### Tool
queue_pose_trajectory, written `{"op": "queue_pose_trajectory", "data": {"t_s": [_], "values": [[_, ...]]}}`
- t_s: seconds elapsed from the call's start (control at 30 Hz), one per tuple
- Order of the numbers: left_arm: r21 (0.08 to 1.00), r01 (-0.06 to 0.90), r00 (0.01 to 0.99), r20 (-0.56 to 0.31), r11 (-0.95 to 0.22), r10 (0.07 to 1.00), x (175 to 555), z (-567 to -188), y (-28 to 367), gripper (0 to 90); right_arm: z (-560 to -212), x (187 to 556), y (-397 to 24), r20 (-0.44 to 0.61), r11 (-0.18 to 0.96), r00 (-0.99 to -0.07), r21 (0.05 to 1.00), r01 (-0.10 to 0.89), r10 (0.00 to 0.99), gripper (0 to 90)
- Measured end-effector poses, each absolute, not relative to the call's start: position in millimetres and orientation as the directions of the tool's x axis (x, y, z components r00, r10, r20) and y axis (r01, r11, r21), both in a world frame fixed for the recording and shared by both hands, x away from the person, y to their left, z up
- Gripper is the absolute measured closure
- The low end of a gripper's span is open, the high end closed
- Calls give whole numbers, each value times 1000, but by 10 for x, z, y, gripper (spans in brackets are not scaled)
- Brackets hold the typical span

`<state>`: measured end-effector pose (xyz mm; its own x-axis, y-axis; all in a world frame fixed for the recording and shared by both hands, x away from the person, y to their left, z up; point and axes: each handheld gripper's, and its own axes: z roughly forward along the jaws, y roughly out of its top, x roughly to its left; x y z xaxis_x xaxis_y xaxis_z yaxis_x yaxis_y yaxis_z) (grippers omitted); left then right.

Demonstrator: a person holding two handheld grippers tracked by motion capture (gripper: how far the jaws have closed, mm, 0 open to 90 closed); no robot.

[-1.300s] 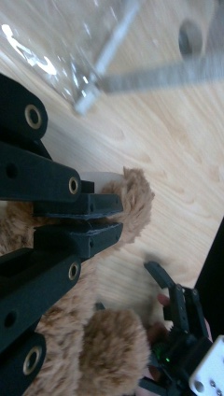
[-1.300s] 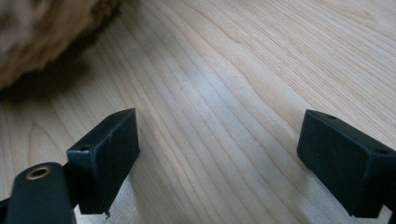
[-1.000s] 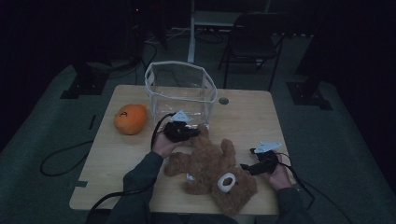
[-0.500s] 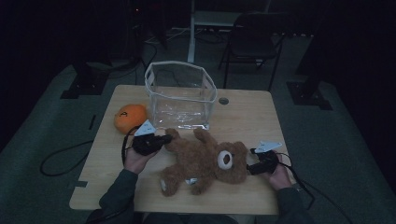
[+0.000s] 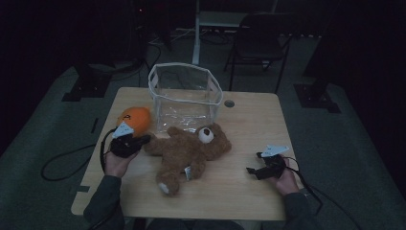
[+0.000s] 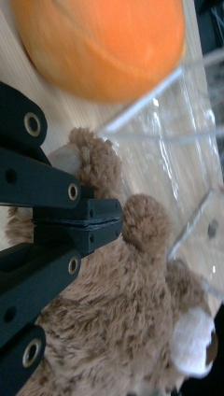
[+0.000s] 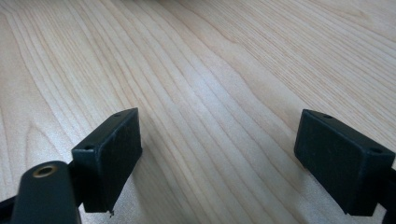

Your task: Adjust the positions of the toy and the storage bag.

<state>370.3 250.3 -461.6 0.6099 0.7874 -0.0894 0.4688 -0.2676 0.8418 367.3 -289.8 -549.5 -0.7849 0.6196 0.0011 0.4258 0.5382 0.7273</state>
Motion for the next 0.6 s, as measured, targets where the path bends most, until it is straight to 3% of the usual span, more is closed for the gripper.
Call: {"op": "queue_pose_trajectory", "data": {"t_s": [0.3, 0.43, 0.6], "values": [[836, 505, 502, -84, -214, 861, 3816, -4523, 2608, 872, -5495, 3673, -2899, 1, 538, -785, 728, 425, 619, 142], [856, 476, 520, -89, -201, 850, 3827, -4437, 2526, 703, -5496, 3674, -2898, 1, 538, -785, 728, 426, 620, 143], [867, 439, 578, -71, -235, 813, 3879, -4280, 2341, 620, -5496, 3674, -2898, 1, 538, -785, 728, 426, 620, 142]]}}
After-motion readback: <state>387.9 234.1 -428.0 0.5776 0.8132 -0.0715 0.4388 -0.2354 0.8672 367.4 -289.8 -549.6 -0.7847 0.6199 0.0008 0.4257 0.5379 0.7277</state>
